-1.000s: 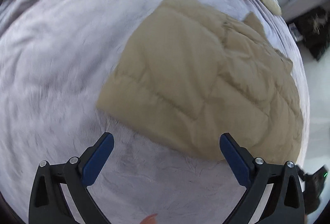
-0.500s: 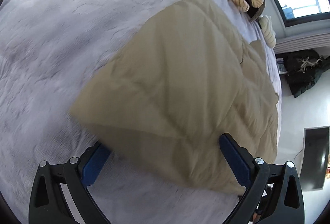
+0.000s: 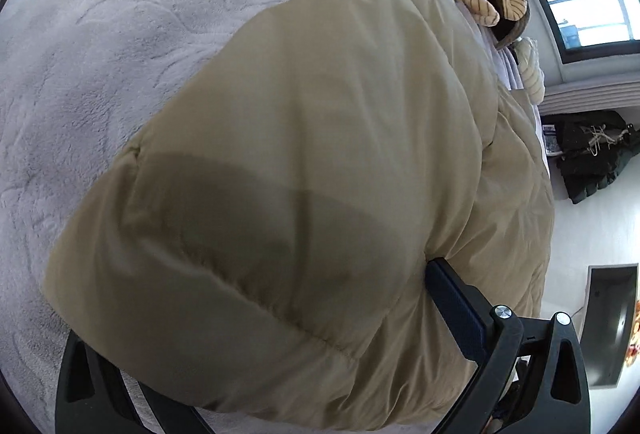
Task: Fold large clothes
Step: 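Slide both tools under the folded edge and lift it over again, then lower the lifted fold onto the jacket and release both tools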
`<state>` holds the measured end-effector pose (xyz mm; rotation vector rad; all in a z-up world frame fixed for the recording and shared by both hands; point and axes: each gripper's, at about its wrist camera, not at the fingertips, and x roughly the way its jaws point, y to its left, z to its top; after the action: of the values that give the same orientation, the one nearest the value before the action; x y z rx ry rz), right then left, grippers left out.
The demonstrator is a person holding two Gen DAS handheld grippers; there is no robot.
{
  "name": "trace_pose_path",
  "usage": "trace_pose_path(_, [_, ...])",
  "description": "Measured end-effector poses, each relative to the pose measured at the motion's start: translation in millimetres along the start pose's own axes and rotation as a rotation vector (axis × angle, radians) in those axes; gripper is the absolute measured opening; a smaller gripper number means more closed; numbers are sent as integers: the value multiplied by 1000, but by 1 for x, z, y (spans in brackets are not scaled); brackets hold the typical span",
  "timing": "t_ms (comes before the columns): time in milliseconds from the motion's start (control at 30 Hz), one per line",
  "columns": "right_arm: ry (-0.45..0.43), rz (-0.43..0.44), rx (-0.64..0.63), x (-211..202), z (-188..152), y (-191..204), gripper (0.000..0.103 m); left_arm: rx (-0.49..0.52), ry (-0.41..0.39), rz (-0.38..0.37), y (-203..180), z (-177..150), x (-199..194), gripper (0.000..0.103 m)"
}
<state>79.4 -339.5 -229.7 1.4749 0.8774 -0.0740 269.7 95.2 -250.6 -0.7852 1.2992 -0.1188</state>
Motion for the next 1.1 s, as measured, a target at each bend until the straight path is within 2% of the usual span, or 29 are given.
trace_pose_path(67, [1,7,7,0,-2,0,88,-10,2,-20,-2,5,-1,99])
trace_pose_path(133, [8,12,12,-2,-4,1,88,-6,-1,-37,-4,6,-6,73])
trace_pose_path(167, [13,11,19,-4,-5,1,86,3,-5,-45,-8,7,-9,67])
trace_pose_path(200, [15,7,28,-5,-4,2,85,17,-12,-38,-13,6,-11,55])
trace_pose_path(300, [19,-3,42,-7,-5,5,77,135,-58,61,-40,2,-18,43])
trace_pose_path(400, [22,-11,49,-10,-5,7,70,237,-89,137,-58,-4,-23,37])
trace_pose_path(433, [22,-13,51,-9,-5,6,64,256,-93,149,-61,-5,-24,32])
trace_pose_path(467, [23,-16,53,-9,0,5,55,272,-95,155,-65,-5,-25,29])
trace_pose_path(500, [23,-14,52,-10,-1,6,51,277,-96,154,-67,-5,-27,25])
trace_pose_path(567, [19,-18,42,-12,-4,10,37,290,-101,154,-71,-6,-31,21])
trace_pose_path(667, [14,-14,25,-8,-6,17,29,362,-127,180,-84,-13,-44,18])
trace_pose_path(800, [16,7,8,-14,-10,23,25,432,-153,198,-97,-27,-60,17])
trace_pose_path(1100, [34,20,-36,-39,-26,36,23,505,-175,220,-107,-55,-95,17])
